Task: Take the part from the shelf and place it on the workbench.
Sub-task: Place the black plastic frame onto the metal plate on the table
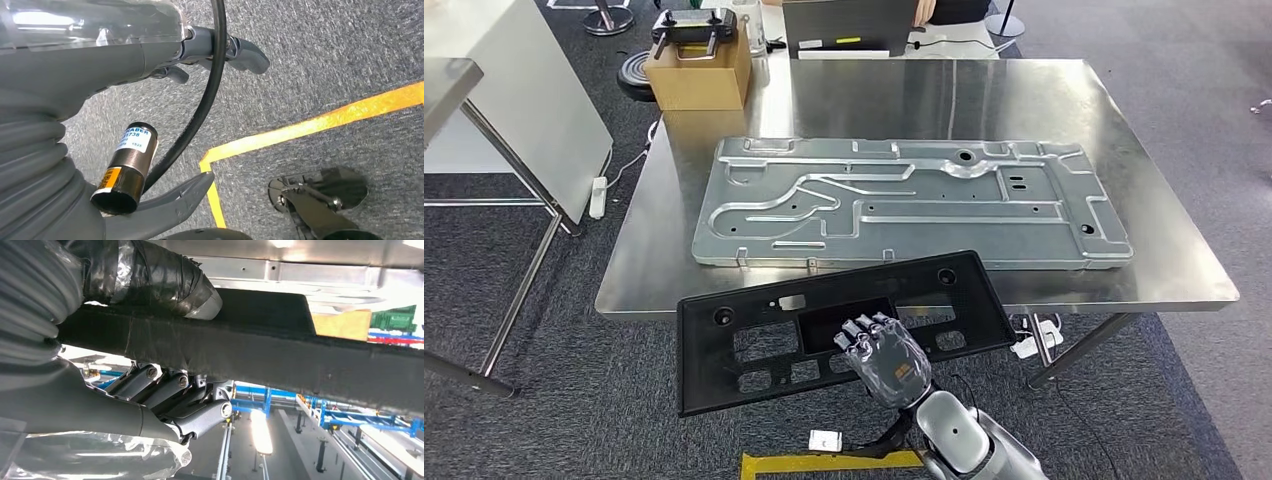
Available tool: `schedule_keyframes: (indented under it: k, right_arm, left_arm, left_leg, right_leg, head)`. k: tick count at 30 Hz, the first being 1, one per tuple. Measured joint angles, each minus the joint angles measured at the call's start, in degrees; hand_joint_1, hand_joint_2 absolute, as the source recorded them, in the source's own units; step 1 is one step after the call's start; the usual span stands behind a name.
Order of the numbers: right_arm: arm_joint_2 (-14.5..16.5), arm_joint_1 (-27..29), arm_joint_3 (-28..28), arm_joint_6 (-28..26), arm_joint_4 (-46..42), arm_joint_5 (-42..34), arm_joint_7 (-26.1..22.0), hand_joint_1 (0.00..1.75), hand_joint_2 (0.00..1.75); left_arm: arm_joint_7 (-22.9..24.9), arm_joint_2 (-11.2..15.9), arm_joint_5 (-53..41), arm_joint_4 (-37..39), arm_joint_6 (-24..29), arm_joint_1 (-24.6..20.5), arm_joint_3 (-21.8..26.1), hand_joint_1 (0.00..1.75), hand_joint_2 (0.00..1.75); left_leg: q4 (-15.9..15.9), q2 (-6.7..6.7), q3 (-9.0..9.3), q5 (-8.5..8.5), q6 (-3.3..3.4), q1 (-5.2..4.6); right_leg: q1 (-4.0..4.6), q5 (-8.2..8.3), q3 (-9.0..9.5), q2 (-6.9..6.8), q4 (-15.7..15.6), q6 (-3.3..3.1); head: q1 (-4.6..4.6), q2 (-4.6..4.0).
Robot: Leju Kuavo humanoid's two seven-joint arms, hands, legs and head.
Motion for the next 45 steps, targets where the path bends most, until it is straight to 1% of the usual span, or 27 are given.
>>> schedule_keyframes:
  k: [5, 9, 13, 16, 18, 19, 20, 22, 23, 24, 25, 27, 28, 29, 32, 33, 34, 35, 37, 38, 39, 40, 41, 42, 43, 44, 45]
  right_arm:
    - [0.00, -0.47, -0.02, 1.14, 0.01, 0.89, 1.40, 1.62, 1.75]
    - [0.00, -0.51, -0.16, 1.20, -0.02, 0.96, 2.13, 1.62, 1.75]
    - [0.01, -0.14, -0.58, 1.12, -0.27, 0.07, 1.97, 1.62, 1.75]
    - [0.04, 0.10, -0.87, 1.09, -0.58, -0.42, 1.78, 1.62, 1.75]
    - [0.05, 0.16, -0.95, 1.04, -0.96, -0.66, 1.56, 1.62, 1.75]
    - [0.06, 0.17, -0.97, 1.02, -1.12, -0.76, 1.48, 1.62, 1.75]
    - [0.06, 0.21, -0.98, 1.01, -1.20, -0.82, 1.40, 1.62, 1.75]
    - [0.04, 0.43, -1.01, 1.00, -1.26, -0.94, 1.31, 1.62, 1.75]
    - [0.00, 0.61, -1.02, 1.01, -1.26, -1.00, 1.27, 1.62, 1.75]
    - [-0.06, 0.76, -1.04, 1.01, -1.26, -1.05, 1.23, 1.62, 1.75]
    - [-0.11, 0.85, -1.06, 1.02, -1.26, -1.11, 1.20, 1.62, 1.75]
    - [-0.17, 0.86, -1.10, 1.04, -1.28, -1.19, 1.18, 1.62, 1.75]
    - [-0.16, 0.84, -1.13, 1.04, -1.33, -1.21, 1.16, 1.62, 1.75]
    - [-0.16, 0.83, -1.15, 1.05, -1.39, -1.22, 1.14, 1.62, 1.75]
    - [-0.17, 0.83, -1.24, 1.05, -1.54, -1.24, 1.09, 1.62, 1.75]
    - [-0.16, 0.83, -1.27, 1.06, -1.56, -1.24, 1.07, 1.62, 1.75]
    - [-0.16, 0.81, -1.29, 1.07, -1.59, -1.24, 1.05, 1.62, 1.75]
    - [-0.14, 0.81, -1.31, 1.07, -1.61, -1.24, 1.03, 1.62, 1.75]
    - [-0.12, 0.82, -1.31, 1.09, -1.61, -1.24, 1.02, 1.62, 1.75]
    - [-0.11, 0.85, -1.31, 1.11, -1.58, -1.24, 1.01, 1.62, 1.75]
    - [-0.11, 0.88, -1.31, 1.12, -1.56, -1.24, 0.99, 1.62, 1.75]
    - [-0.11, 0.91, -1.31, 1.13, -1.55, -1.24, 0.97, 1.62, 1.75]
    - [-0.11, 0.91, -1.31, 1.13, -1.56, -1.23, 0.93, 1.62, 1.75]
    - [-0.08, 0.91, -1.31, 1.14, -1.57, -1.22, 0.90, 1.62, 1.75]
    - [-0.05, 0.88, -1.31, 1.16, -1.57, -1.22, 0.88, 1.62, 1.75]
    - [-0.01, 0.85, -1.31, 1.20, -1.57, -1.21, 0.86, 1.62, 1.75]
    - [0.03, 0.82, -1.30, 1.26, -1.57, -1.21, 0.85, 1.62, 1.75]
  left_arm:
    - [0.82, -0.05, -0.27, 0.00, 0.00, -0.08, 0.28, 0.00, 1.75]
    - [0.85, -0.04, -0.56, 0.00, -0.01, -0.10, 0.56, 0.00, 1.75]
    - [0.73, -0.03, -0.64, 0.00, -0.02, -0.12, 0.90, 0.00, 1.75]
    - [0.52, 0.02, -0.72, 0.00, -0.02, -0.18, 1.08, 0.00, 1.75]
    - [0.35, -0.01, -0.72, 0.00, -0.04, -0.24, 1.10, 0.00, 1.75]
    - [0.30, -0.03, -0.72, 0.00, -0.05, -0.30, 1.11, 0.00, 1.75]
    - [0.27, -0.04, -0.72, 0.00, -0.07, -0.37, 1.12, 0.00, 1.75]
    - [0.21, -0.05, -0.72, 0.00, -0.08, -0.52, 1.15, 0.00, 1.75]
    - [0.19, -0.05, -0.73, 0.00, -0.09, -0.57, 1.17, 0.00, 1.75]
    - [0.16, -0.05, -0.74, 0.00, -0.10, -0.58, 1.20, 0.00, 1.75]
    - [0.16, -0.06, -0.75, 0.00, -0.11, -0.57, 1.23, 0.00, 1.75]
    - [0.17, -0.05, -0.78, 0.00, -0.15, -0.53, 1.33, 0.00, 1.75]
    - [0.17, -0.03, -0.79, 0.00, -0.16, -0.54, 1.39, 0.00, 1.75]
    - [0.16, -0.01, -0.79, 0.00, -0.17, -0.55, 1.44, 0.00, 1.75]
    - [0.17, 0.01, -0.80, 0.00, -0.17, -0.55, 1.51, 0.00, 1.75]
    - [0.17, 0.02, -0.80, 0.00, -0.18, -0.55, 1.51, 0.00, 1.75]
    - [0.17, 0.02, -0.80, 0.00, -0.18, -0.55, 1.53, 0.00, 1.75]
    - [0.17, 0.03, -0.80, 0.00, -0.19, -0.55, 1.55, 0.00, 1.75]
    - [0.17, 0.02, -0.79, 0.00, -0.21, -0.47, 1.58, 0.00, 1.75]
    - [0.17, 0.02, -0.79, 0.00, -0.24, -0.41, 1.59, 0.00, 1.75]
    - [0.18, 0.01, -0.80, 0.00, -0.26, -0.33, 1.60, 0.00, 1.75]
    - [0.19, 0.01, -0.80, 0.00, -0.28, -0.26, 1.60, 0.00, 1.75]
    - [0.20, 0.02, -0.81, 0.00, -0.28, -0.22, 1.61, 0.00, 1.75]
    - [0.21, 0.03, -0.81, 0.00, -0.28, -0.21, 1.63, 0.00, 1.75]
    - [0.25, 0.10, -0.80, 0.00, -0.27, -0.23, 1.68, 0.00, 1.75]
    - [0.35, 0.14, -0.78, 0.00, -0.24, -0.29, 1.75, 0.00, 1.75]
    - [0.54, 0.12, -0.75, 0.00, -0.19, -0.34, 1.84, 0.00, 1.75]
  left_leg:
    - [0.11, -0.01, -0.01, -0.11, 0.53, -0.17]
    - [0.19, -0.01, -0.01, -0.15, 0.74, -0.37]
    - [0.29, 0.00, -0.04, -0.15, 0.88, -0.49]
    - [0.28, 0.01, -0.05, -0.22, 1.68, -0.71]
    - [-0.95, 0.25, 0.56, 0.37, 2.26, -0.29]
    - [-1.59, 0.45, 0.88, 0.70, 2.50, -0.10]
    - [-2.02, 0.65, 1.11, 0.94, 2.67, 0.08]
    - [-2.12, 0.92, 1.11, 0.97, 2.74, 0.06]
    - [-2.06, 1.00, 1.08, 0.92, 2.66, 0.08]
    - [-1.93, 1.11, 1.06, 0.83, 2.49, 0.13]
    - [-1.70, 1.25, 1.05, 0.68, 2.22, 0.26]
    - [-0.81, 1.59, 0.98, 0.12, 1.33, 0.50]
    - [-0.21, 1.73, 0.88, -0.25, 0.78, 0.49]
    - [0.20, 1.86, 0.80, -0.51, 0.26, 0.43]
    - [0.30, 2.31, 0.78, -0.68, -0.90, 0.48]
    - [0.66, 2.26, 0.66, -1.09, -1.17, 0.59]
    - [1.92, 2.07, 0.14, -2.09, -1.36, 0.65]
    - [4.29, 1.72, -0.90, -3.67, -1.47, 0.65]
    - [11.71, 1.10, -4.25, -7.42, -1.42, 0.54]
    - [14.93, 0.94, -5.81, -8.47, -1.31, 0.48]
    - [16.48, 0.85, -6.60, -8.48, -1.10, 0.40]
    - [15.86, 0.81, -6.37, -7.41, -0.75, 0.27]
    - [13.03, 0.74, -5.06, -5.50, -0.24, 0.04]
    - [9.03, 0.58, -3.23, -3.54, 0.42, -0.26]
    - [5.38, 0.43, -1.47, -2.18, 1.02, -0.53]
    - [2.71, 0.30, -0.24, -1.39, 1.41, -0.78]
    - [1.29, 0.21, 0.35, -1.17, 1.30, -0.87]
  right_leg:
    - [-0.11, 0.28, 0.27, 0.01, -0.54, 0.64]
    - [-0.35, 0.29, 0.27, 0.01, -0.61, 1.83]
    - [-0.41, 0.38, 0.28, 0.01, -0.70, 2.25]
    - [-0.68, 0.61, 0.39, 0.00, -1.11, 3.00]
    - [-0.67, 0.10, 0.22, 0.14, -0.38, 3.23]
    - [-0.61, -1.02, -0.51, 0.29, 1.31, 3.23]
    - [-0.60, -2.67, -1.83, 0.47, 4.16, 3.19]
    - [-0.61, -6.20, -5.57, 0.71, 11.53, 3.24]
    - [-0.71, -6.87, -6.92, 0.73, 14.09, 3.34]
    - [-0.85, -6.48, -7.42, 0.71, 14.84, 3.44]
    - [-1.02, -5.02, -6.79, 0.63, 13.33, 3.55]
    - [-1.24, -1.36, -3.42, -0.15, 6.36, 3.74]
    - [-1.22, -0.24, -2.07, -0.43, 3.43, 3.54]
    - [-1.10, 0.15, -1.40, -0.58, 1.85, 3.20]
    - [-0.80, 0.13, -1.80, 0.26, 1.82, 1.65]
    - [-0.82, 0.24, -1.89, 0.51, 1.83, 1.20]
    - [-0.84, 0.36, -1.97, 0.70, 1.78, 0.79]
    - [-0.83, 0.45, -2.02, 0.83, 1.74, 0.47]
    - [-0.51, 0.48, -2.16, 1.05, 1.77, 0.06]
    - [-0.28, 0.46, -2.20, 1.19, 1.78, -0.05]
    - [-0.04, 0.44, -2.19, 1.34, 1.79, -0.16]
    - [0.18, 0.41, -2.12, 1.51, 1.80, -0.22]
    - [0.36, 0.37, -2.00, 1.68, 1.80, -0.26]
    - [0.48, 0.33, -1.88, 1.81, 1.79, -0.30]
    - [0.65, 0.26, -1.83, 1.90, 1.81, -0.25]
    - [0.69, 0.23, -1.85, 1.95, 1.81, -0.16]
    - [0.80, 0.15, -1.94, 1.94, 1.88, -0.09]
  head:
    - [-0.01, 0.00]
    - [-0.01, 0.00]
    - [-0.01, 0.00]
    - [-0.02, 0.00]
    - [0.02, 0.00]
    - [0.04, 0.00]
    - [0.06, 0.00]
    - [0.08, 0.00]
    - [0.09, 0.00]
    - [0.08, 0.00]
    - [0.08, 0.00]
    - [0.09, 0.00]
    - [0.09, 0.00]
    - [0.07, 0.00]
    - [0.02, 0.00]
    - [0.03, 0.00]
    - [0.02, 0.00]
    - [0.01, 0.00]
    - [0.01, 0.00]
    - [0.01, 0.00]
    - [0.01, 0.00]
    - [0.01, 0.00]
    - [0.01, 0.00]
    - [0.02, 0.00]
    - [0.04, 0.00]
    - [0.04, 0.00]
    - [0.05, 0.00]
